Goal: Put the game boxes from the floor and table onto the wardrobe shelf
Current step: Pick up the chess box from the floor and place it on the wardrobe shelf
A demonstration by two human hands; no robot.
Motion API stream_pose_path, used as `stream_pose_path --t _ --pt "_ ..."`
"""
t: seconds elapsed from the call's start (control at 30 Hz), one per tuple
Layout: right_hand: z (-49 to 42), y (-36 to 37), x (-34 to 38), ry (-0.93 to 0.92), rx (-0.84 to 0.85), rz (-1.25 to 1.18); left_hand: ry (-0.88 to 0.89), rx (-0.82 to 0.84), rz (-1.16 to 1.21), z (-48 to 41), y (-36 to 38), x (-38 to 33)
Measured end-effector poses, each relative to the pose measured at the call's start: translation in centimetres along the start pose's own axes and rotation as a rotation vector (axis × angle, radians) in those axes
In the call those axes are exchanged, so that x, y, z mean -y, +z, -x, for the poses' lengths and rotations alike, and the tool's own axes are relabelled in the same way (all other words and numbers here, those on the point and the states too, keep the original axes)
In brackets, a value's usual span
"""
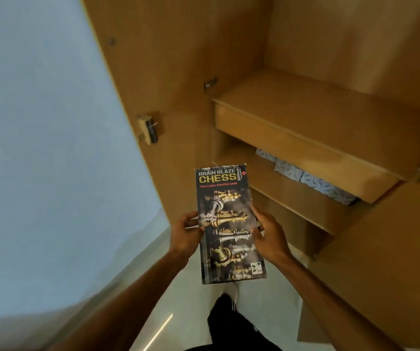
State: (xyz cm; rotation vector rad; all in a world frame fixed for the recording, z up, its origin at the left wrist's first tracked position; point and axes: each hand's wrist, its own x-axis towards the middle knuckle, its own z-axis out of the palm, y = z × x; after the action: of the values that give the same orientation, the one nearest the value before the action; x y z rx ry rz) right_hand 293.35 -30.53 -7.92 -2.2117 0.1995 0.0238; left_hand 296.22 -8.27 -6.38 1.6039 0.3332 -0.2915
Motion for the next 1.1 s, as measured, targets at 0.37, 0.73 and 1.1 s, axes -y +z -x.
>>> stream_pose_path --t 0.37,0.73,1.1 --pt "-24.6 -8.4 0.5 0.019 -0.095 -0.061 0.180 0.113 -0.132 -22.1 11.1 -13.4" --pt "-46.0 -14.1 0.5 0.071 -0.136 -0.061 0.232 0.191 -0.237 -42.2 19.8 -22.5" --pt "-57.2 -16.0 -1.3 0.027 -0.040 -0.024 0.597 0.571 -1.065 -54.4 22.0 -26.4"
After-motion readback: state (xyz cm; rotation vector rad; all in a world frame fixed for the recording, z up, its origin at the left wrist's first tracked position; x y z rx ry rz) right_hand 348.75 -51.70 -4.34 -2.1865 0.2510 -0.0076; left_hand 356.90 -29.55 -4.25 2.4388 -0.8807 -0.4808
